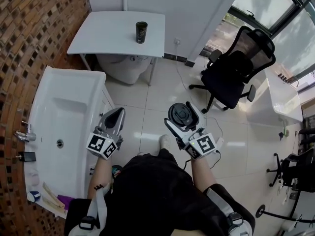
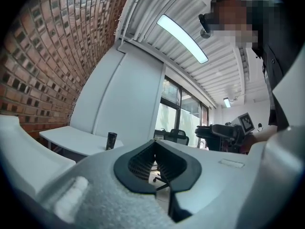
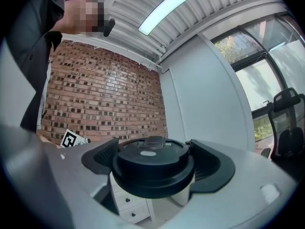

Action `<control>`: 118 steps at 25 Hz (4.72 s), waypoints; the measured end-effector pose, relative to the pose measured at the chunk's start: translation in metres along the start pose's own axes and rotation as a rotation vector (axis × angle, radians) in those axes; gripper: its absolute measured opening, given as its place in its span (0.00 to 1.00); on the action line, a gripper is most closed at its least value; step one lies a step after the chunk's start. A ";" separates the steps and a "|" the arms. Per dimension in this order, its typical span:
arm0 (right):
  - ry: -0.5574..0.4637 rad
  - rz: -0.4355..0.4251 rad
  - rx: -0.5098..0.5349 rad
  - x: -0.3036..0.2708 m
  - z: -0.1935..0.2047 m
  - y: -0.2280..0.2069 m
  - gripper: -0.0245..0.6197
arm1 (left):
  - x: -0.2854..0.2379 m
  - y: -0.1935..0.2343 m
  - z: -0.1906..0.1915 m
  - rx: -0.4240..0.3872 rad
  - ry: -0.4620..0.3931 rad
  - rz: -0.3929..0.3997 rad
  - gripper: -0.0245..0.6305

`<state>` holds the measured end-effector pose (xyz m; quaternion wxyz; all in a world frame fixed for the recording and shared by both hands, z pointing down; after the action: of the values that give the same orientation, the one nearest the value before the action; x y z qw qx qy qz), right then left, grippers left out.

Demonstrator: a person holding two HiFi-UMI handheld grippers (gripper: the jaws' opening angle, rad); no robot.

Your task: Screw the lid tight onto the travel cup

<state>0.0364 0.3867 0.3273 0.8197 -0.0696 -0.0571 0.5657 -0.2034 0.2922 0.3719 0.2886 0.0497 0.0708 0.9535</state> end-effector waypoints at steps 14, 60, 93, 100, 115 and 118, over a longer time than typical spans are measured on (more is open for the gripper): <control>0.009 -0.157 -0.010 -0.123 0.008 -0.072 0.77 | -0.055 0.073 0.003 -0.020 0.024 -0.155 0.04; 0.040 -0.251 0.047 -0.435 -0.031 -0.303 0.77 | -0.348 0.306 -0.013 -0.049 -0.019 -0.162 0.04; 0.214 -0.271 0.007 -0.514 0.033 -0.339 0.77 | -0.418 0.373 0.080 -0.038 0.203 -0.100 0.04; 0.240 -0.262 -0.008 -0.509 0.045 -0.355 0.77 | -0.443 0.368 0.127 -0.060 0.308 -0.055 0.29; 0.277 -0.254 0.038 -0.500 0.049 -0.377 0.77 | -0.497 0.372 0.195 -0.088 0.441 0.100 0.64; 0.276 -0.264 0.047 -0.507 0.049 -0.379 0.77 | -0.503 0.372 0.197 -0.089 0.429 0.119 0.63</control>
<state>0.1975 -0.2181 0.4362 0.8882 -0.1195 0.0604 0.4395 0.0375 -0.2736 0.5997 0.2121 -0.1628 0.0853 0.9598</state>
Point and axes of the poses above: the fingertips, and each gripper's own axes: x backward along the fingers, y to its left, z out of its underside, the point moved 5 cm from there along x, backward along the fingers, and after that the axes turned 4 degrees about -x, right-handed, at the moved point
